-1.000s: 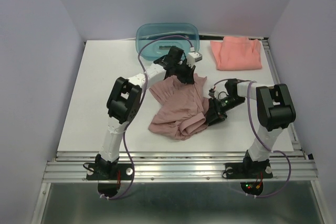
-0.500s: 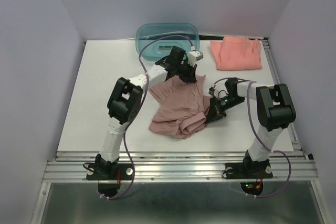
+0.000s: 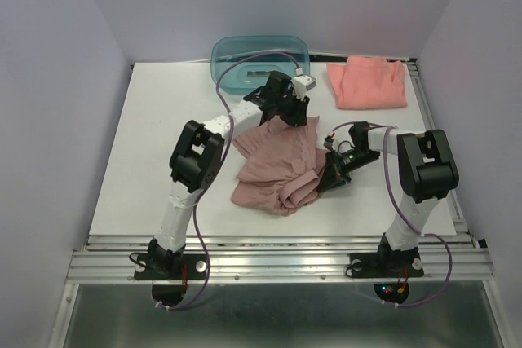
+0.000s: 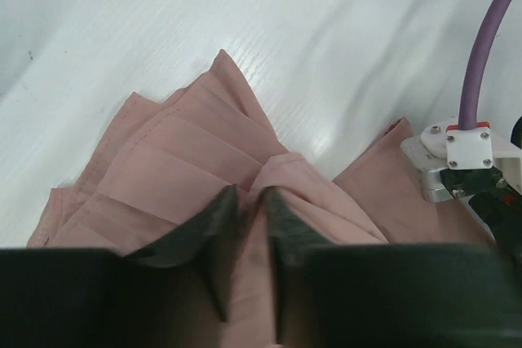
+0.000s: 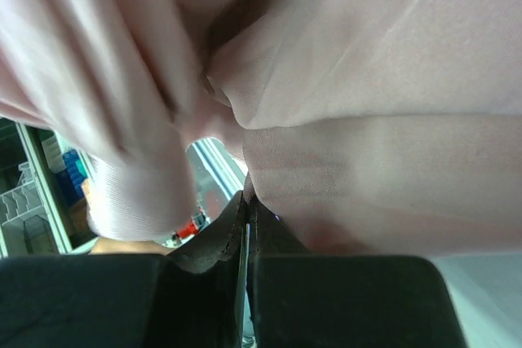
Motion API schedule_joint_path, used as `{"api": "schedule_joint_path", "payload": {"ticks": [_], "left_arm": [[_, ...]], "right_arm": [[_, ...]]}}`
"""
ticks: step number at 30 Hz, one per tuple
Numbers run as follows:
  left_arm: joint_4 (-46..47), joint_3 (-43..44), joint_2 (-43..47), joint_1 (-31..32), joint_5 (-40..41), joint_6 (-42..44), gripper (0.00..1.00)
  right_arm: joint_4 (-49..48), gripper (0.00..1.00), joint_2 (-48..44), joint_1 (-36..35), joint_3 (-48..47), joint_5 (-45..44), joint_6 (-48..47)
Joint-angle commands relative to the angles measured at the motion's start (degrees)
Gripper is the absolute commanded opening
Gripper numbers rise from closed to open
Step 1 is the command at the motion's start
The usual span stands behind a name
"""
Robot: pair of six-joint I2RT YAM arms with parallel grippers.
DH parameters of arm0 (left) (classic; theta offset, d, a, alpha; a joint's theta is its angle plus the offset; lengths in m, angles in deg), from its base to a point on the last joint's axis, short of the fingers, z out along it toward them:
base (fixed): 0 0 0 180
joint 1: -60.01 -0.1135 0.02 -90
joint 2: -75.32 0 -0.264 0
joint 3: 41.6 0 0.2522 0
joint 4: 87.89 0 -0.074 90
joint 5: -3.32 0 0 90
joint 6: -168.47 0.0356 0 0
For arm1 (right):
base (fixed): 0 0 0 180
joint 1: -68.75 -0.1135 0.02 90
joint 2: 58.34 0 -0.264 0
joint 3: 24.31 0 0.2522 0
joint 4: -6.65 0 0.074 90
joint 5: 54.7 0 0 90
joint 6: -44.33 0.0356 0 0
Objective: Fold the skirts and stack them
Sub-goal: Fold the skirt
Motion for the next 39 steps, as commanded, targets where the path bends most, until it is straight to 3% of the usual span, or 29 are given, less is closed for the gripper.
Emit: {"api": "schedule_joint_path", "payload": {"ticks": [1, 2, 3, 4, 8, 10, 12, 13, 17, 20, 29, 39], "left_arm": [[-1.13, 3.16, 2.95, 0.49, 0.36, 1.92, 0.45], [-3.05, 3.25, 3.82, 0.49, 0.18, 2.8, 0.52], [-4.12, 3.07, 6.18, 0.4, 0.7, 4.2, 0.67], [-5.0, 2.98, 7.6, 0.49, 1.32, 4.83, 0.68], [-7.38, -4.36, 19.61, 0.31, 4.57, 7.29, 0.68], [-7.03, -8.95, 24.81, 0.4, 4.58, 9.39, 0.61], [-7.9, -15.78, 32.02, 0.4, 0.73, 11.85, 0.51], [-10.78, -17.65, 35.88, 0.57, -2.77, 16.3, 0.51], [-17.47, -26.18, 41.09, 8.02, 0.08, 24.41, 0.63], [-12.25, -37.49, 46.09, 15.22, 9.9, 27.07, 0.65], [-0.01, -41.31, 40.68, 24.83, 20.73, 25.57, 0.65], [1.58, -40.17, 34.6, 27.03, 20.13, 24.7, 0.55]], "right_arm": [[-1.35, 0.01, -0.32, 0.43, 0.41, 1.76, 0.53], [-1.26, 0.01, -0.5, 0.43, 0.32, 1.85, 0.44], [-1.35, 0.01, -0.94, 0.43, 0.32, 1.76, 0.53], [-1.35, 0.01, -1.11, 0.43, 0.41, 1.85, 0.44], [-1.26, 0.01, -1.64, 0.43, 0.5, 2.11, 0.53], [-1.35, 0.01, -1.91, 0.43, 0.59, 2.29, 0.62], [-1.26, 0.01, -2.08, 0.43, 0.67, 2.29, 0.7], [-1.26, 0.01, -2.34, 0.43, 0.67, 2.2, 0.79], [-1.26, 0.01, -2.61, 0.43, 0.94, 2.29, 0.88], [-1.26, 0.01, -2.44, 0.43, 1.2, 2.82, 0.71], [-1.35, 0.01, -2.61, 0.43, 1.64, 3.87, 0.79], [-1.26, 0.01, -3.05, 0.43, 1.9, 4.13, 0.88]]}}
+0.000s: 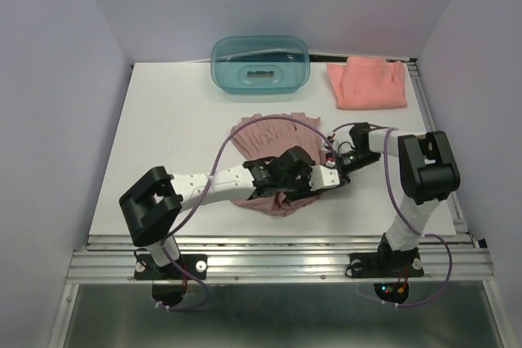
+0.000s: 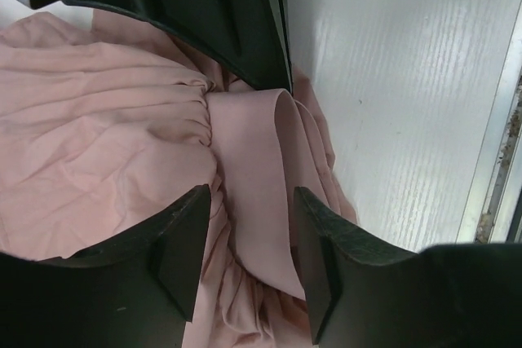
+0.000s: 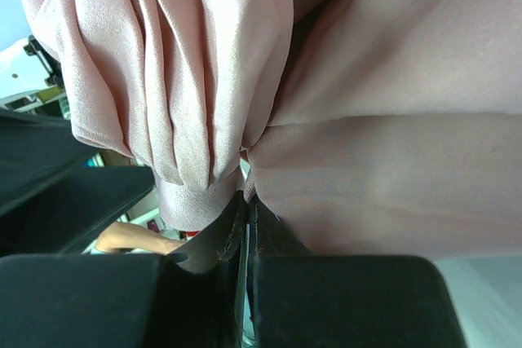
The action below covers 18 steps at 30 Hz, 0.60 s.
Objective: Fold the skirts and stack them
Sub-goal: Fold the skirt
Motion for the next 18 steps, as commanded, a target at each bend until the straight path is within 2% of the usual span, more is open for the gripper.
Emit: {"api": "schedule_joint_path", "payload": {"ticks": [1, 6, 7, 8, 9, 12, 17, 18], "left_arm": [[2.41, 1.82, -1.55, 0.28, -0.37, -0.18, 0.54], [3.47, 3.13, -5.15, 0.28, 0.06, -0.62, 0.51], [3.91, 3.4, -5.6, 0.28, 0.76, -1.31, 0.37], [5.13, 3.57, -6.21, 0.19, 1.64, -1.93, 0.29], [5.75, 4.01, -6.48, -0.25, 1.74, -3.07, 0.16], [7.68, 5.59, -7.79, -1.3, 2.79, -5.36, 0.0], [8.57, 5.95, -9.99, -3.32, -0.45, -8.09, 0.0], [8.74, 5.17, -10.08, -3.41, -2.98, -7.83, 0.0]], "right_arm": [[-0.43, 0.01, -2.17, 0.43, 0.55, 1.99, 0.09], [-0.34, 0.01, -2.61, 0.43, 0.72, 2.17, 0.09], [-0.34, 0.01, -2.7, 0.43, 0.81, 2.26, 0.18], [-0.43, 0.01, -2.88, 0.43, 0.9, 2.17, 0.27], [-0.35, 0.01, -3.14, 0.43, 0.99, 2.26, 0.27], [-0.52, 0.01, -3.67, 0.43, 1.43, 2.43, 0.36], [-0.7, 0.01, -4.81, 0.43, 1.87, 2.61, 0.53], [-0.7, 0.11, -4.9, 0.43, 1.78, 2.61, 0.53]]}}
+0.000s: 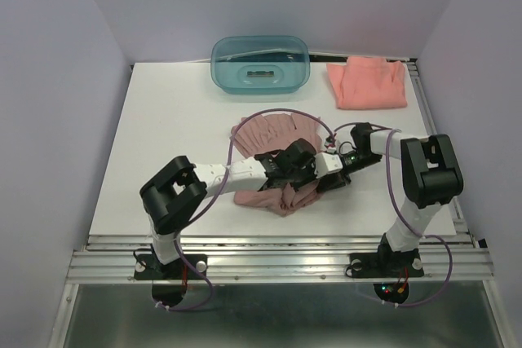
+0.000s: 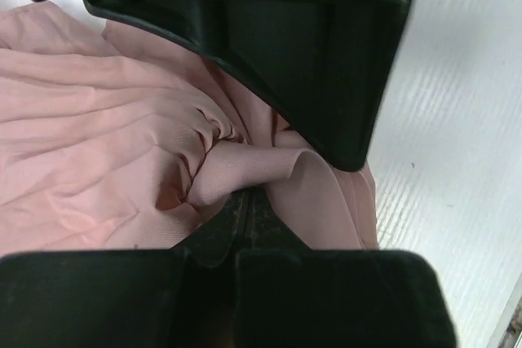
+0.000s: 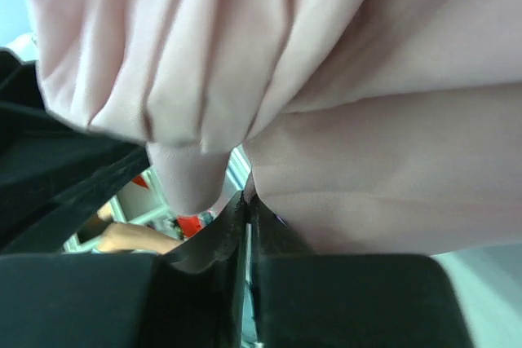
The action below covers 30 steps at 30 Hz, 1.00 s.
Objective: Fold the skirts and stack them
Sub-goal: Fold the skirt
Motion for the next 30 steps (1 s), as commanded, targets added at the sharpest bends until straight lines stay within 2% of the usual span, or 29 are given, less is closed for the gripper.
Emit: {"api": "schedule_joint_path", "payload": {"ticks": [1, 2, 3, 4, 6, 9, 15, 18, 26, 29, 30], "left_arm": [[3.74, 0.55, 0.08, -0.92, -4.97, -1.84, 0.0], [4.09, 0.02, 0.52, -1.01, -6.81, -1.75, 0.01], [4.53, -0.77, 0.7, -1.01, -7.87, -1.83, 0.02], [4.71, -1.04, 0.7, -1.1, -8.84, -1.75, 0.03], [4.8, -1.21, 0.7, -1.1, -10.68, -1.66, 0.04], [5.58, -1.74, 1.13, -1.1, -12.62, -1.39, 0.05], [6.03, -1.92, 1.14, -1.1, -14.82, -1.31, 0.15], [6.2, -1.66, 0.53, -1.1, -14.3, -1.74, 0.16], [6.38, -1.3, -0.18, -1.1, -14.38, -2.1, 0.16], [5.94, -1.04, -0.27, -1.1, -14.21, -2.01, 0.16], [5.77, -0.87, -0.18, -1.1, -14.04, -2.01, 0.16]], "right_arm": [[-0.3, 0.18, -3.24, 0.43, 0.47, 1.87, 0.07], [-0.3, 0.28, -3.5, 0.95, 0.47, 1.95, 0.07], [-0.3, 0.52, -3.94, 0.96, 0.64, 1.95, 0.16], [-0.39, 0.59, -4.29, 1.66, 0.82, 1.95, 0.25], [-0.22, 0.65, -5.08, 2.54, 0.99, 2.39, 0.34], [-0.13, 0.66, -5.7, 4.91, 1.08, 3.44, 0.34], [-1.36, 0.65, -3.34, 4.92, 0.03, 4.16, 2.71], [-3.11, 0.61, -1.66, 4.92, 0.64, 3.1, 3.59], [-4.87, 0.61, 1.14, 4.3, 1.35, 1.34, 4.47], [-5.31, 0.57, 2.38, 2.81, 0.73, 2.04, 4.47], [-5.49, 0.51, 2.64, 2.2, 0.21, 2.3, 4.47]]}}
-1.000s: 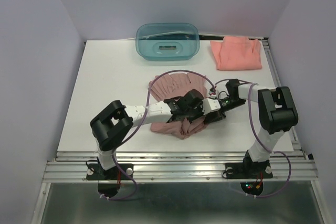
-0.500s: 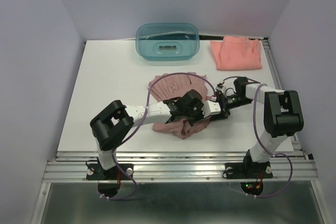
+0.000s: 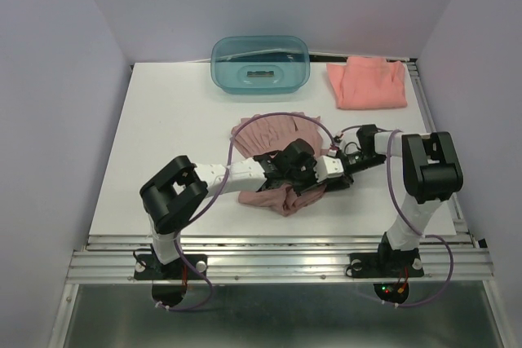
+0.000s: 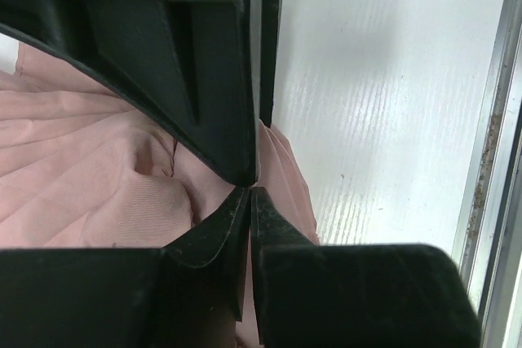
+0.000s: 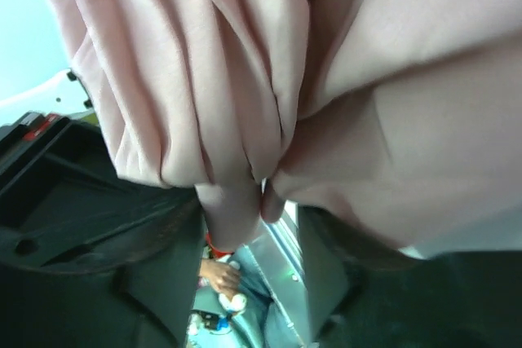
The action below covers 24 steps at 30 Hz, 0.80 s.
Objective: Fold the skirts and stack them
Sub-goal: Fold the skirt
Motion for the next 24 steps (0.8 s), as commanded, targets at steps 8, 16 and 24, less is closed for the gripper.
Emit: {"api": "schedule_joint_path", "payload": {"ticks": [8, 16, 24], "left_arm": [[-4.65, 2.01, 6.8, -1.9, -2.03, -1.03, 0.46], [-24.78, 1.04, 22.37, -19.4, -9.17, 7.65, 0.73], [-30.77, -6.17, 21.43, -27.57, -8.62, 10.93, 0.75]], "right_arm": [[-2.72, 0.01, 1.8, -2.84, -1.44, 0.58, -0.32], [-0.87, 0.01, -0.14, -2.84, -0.47, -0.74, -2.78], [0.62, 0.01, -0.31, -2.84, -1.44, -1.53, -3.66]]}}
